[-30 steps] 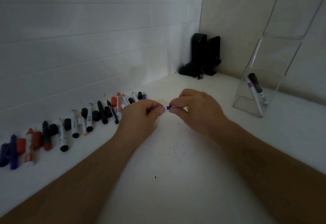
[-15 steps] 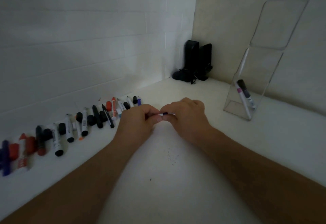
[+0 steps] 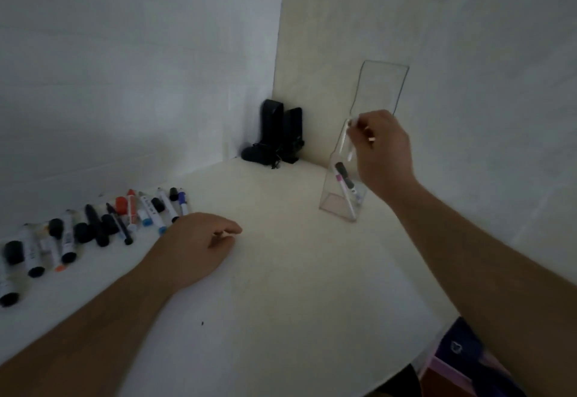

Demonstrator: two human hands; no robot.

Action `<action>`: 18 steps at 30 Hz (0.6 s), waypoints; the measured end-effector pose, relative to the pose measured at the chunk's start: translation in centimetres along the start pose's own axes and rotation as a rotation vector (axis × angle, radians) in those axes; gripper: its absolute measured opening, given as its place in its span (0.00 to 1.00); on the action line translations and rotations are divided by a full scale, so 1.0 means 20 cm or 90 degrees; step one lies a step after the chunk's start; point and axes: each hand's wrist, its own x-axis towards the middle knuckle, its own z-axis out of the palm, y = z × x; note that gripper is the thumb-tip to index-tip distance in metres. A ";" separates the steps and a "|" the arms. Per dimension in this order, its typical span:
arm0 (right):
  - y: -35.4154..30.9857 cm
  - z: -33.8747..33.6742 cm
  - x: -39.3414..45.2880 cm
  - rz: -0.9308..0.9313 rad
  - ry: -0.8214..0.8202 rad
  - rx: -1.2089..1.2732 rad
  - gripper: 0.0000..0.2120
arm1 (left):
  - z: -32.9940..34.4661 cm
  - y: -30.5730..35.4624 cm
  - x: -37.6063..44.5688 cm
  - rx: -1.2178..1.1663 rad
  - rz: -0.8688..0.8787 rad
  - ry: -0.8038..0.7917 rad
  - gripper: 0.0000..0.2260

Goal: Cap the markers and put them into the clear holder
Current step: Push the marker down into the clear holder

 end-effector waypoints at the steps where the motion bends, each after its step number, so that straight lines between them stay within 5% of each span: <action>1: 0.04 -0.02 0.01 0.036 -0.006 -0.008 0.04 | 0.00 0.00 0.00 0.011 0.013 -0.004 0.09; 7: 0.11 -0.06 0.03 0.129 0.026 -0.017 0.07 | -0.01 0.02 0.01 0.045 0.012 -0.018 0.08; 12: 0.14 0.02 0.02 0.109 -0.207 -0.285 0.12 | -0.01 0.02 0.00 0.036 0.000 -0.027 0.08; 18: 0.14 0.07 -0.03 0.072 -0.285 -0.387 0.18 | -0.02 0.02 0.00 0.026 0.006 -0.030 0.08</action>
